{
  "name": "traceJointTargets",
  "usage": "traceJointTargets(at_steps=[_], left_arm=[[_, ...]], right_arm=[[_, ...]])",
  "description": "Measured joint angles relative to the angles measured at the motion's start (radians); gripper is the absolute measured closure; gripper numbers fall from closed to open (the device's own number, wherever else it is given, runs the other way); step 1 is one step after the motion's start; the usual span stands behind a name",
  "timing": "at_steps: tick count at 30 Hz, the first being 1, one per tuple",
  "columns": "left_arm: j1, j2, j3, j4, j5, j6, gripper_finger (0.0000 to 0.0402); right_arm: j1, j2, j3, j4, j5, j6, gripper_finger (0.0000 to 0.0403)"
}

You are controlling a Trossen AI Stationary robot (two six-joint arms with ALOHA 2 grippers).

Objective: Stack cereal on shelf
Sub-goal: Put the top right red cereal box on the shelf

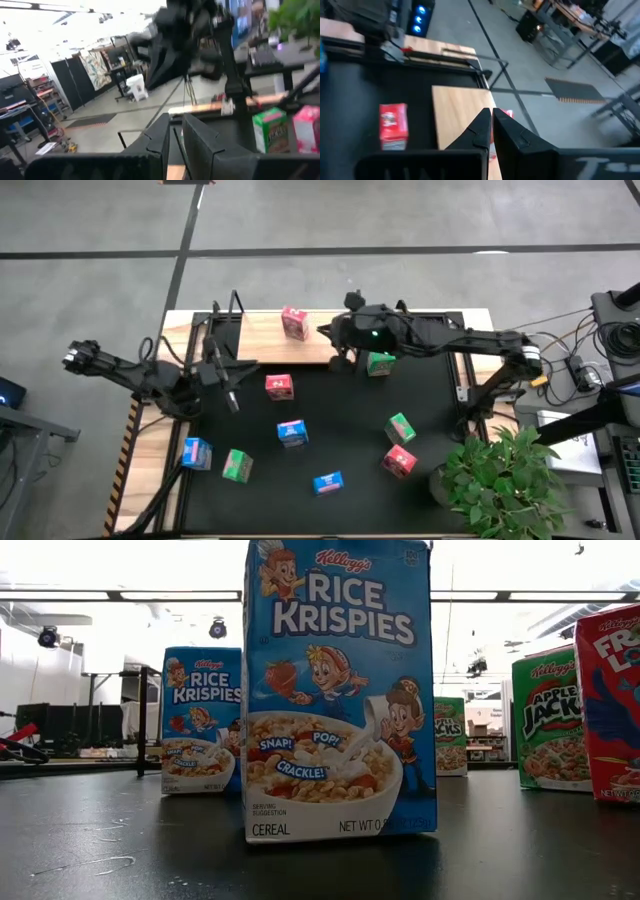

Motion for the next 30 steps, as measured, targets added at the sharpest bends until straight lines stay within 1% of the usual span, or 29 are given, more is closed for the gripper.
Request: traceJointTargets(at_steps=[5,9,13,19,22,26,28,30], left_arm=[[0.039,0.057,0.089,-0.115,-0.002,-0.013,0.0365],[0.068,0.088,0.127,-0.209,-0.002,-0.044,0.0365],[0.076,0.101,0.141,-0.246,-0.002,-0.078,0.0365],[0.113,0.115,0.161,-0.245,0.012,-0.062,0.0365],[0.156,0.129,0.163,-0.252,0.070,-0.044,0.0365],[0.247,0.151,0.182,-0.261,0.120,-0.048,0.0365],[0.307,0.167,0.187,-0.270,0.174,-0.049,0.0365],[0.377,0.189,0.190,-0.274,0.254,-0.047,0.0365]], right_arm=[[0.041,-0.054,-0.031,-0.019,0.003,-0.003,0.0394],[0.061,-0.085,-0.088,0.000,-0.001,0.000,0.0394],[0.069,-0.113,-0.147,0.015,0.001,0.013,0.0394],[0.070,-0.173,-0.223,0.034,0.003,0.007,0.0394],[0.070,-0.204,-0.253,0.053,0.003,0.006,0.0394],[0.070,-0.238,-0.296,0.084,-0.015,0.007,0.0394],[0.070,-0.248,-0.309,0.084,-0.027,0.007,0.0394],[0.070,-0.255,-0.317,0.089,-0.029,0.006,0.0394]])
